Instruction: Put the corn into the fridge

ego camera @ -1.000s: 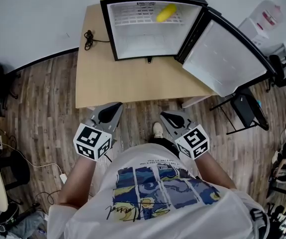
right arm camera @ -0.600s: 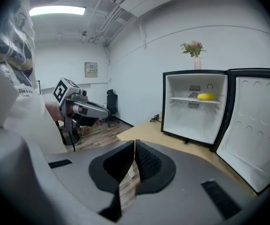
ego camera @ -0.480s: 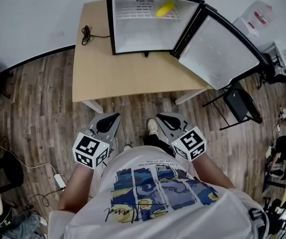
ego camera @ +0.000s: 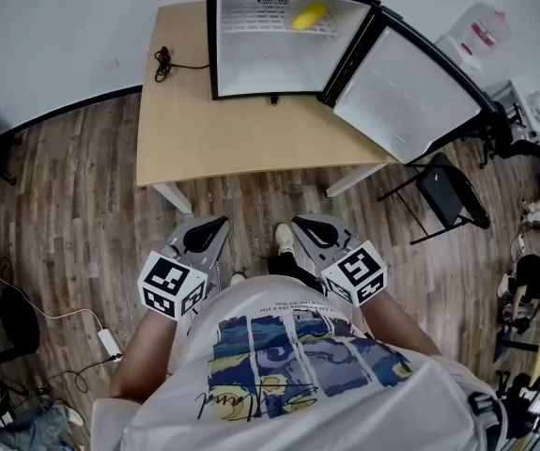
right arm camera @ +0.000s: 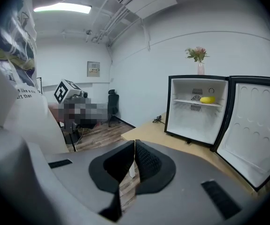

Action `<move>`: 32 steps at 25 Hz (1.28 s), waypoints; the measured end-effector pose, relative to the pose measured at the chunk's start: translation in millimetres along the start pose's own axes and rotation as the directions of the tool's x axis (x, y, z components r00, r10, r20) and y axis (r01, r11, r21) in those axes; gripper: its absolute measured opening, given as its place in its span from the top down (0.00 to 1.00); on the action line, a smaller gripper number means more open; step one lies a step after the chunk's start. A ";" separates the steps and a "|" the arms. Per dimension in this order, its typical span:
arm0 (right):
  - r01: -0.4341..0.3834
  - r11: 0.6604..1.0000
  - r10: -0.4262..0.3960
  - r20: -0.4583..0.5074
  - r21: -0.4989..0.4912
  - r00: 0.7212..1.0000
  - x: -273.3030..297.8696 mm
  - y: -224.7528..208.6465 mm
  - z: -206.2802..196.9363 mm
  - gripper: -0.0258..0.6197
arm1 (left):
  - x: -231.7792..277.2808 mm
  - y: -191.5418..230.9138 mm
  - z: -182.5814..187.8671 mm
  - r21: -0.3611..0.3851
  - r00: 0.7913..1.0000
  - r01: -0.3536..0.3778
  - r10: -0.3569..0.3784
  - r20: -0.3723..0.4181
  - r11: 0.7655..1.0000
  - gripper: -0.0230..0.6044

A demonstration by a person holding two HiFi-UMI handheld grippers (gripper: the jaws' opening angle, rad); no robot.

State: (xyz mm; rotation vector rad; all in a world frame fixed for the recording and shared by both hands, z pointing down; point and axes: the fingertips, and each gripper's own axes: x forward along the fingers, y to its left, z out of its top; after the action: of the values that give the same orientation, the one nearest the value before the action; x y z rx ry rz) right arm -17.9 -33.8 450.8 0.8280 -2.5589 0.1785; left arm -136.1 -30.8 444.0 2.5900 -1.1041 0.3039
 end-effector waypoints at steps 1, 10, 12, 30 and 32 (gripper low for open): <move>0.000 1.000 0.000 0.002 -0.002 1.000 -1.0 1.5 -0.1 0.94 | -1.7 -1.8 -0.3 0.002 1.000 0.000 0.000 0.002 1.000 0.95; -0.014 1.000 0.014 0.011 -0.024 1.000 -3.9 14.4 3.9 0.94 | -17.5 -6.3 -4.4 0.000 1.000 -0.015 0.015 0.006 1.000 0.95; -0.017 0.999 0.018 0.011 -0.028 1.000 -4.1 16.1 3.4 0.94 | -19.5 -6.6 -6.4 -0.001 1.000 -0.019 0.019 0.003 1.000 0.95; -0.019 1.000 0.019 -0.004 -0.011 1.000 -9.3 14.0 -15.1 0.94 | -13.0 -16.7 -22.3 -0.025 0.999 -0.024 0.023 -0.042 0.999 0.95; -0.019 1.000 0.019 -0.003 -0.005 1.000 -8.6 9.1 -16.2 0.94 | -8.2 -15.4 -21.6 -0.024 0.999 -0.025 0.023 -0.048 0.999 0.95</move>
State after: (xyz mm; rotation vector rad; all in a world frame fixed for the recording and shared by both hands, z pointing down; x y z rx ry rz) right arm -11.0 -17.7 461.5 0.8009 -2.5641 0.1789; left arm -132.1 -7.5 458.5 2.5361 -1.1163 0.3527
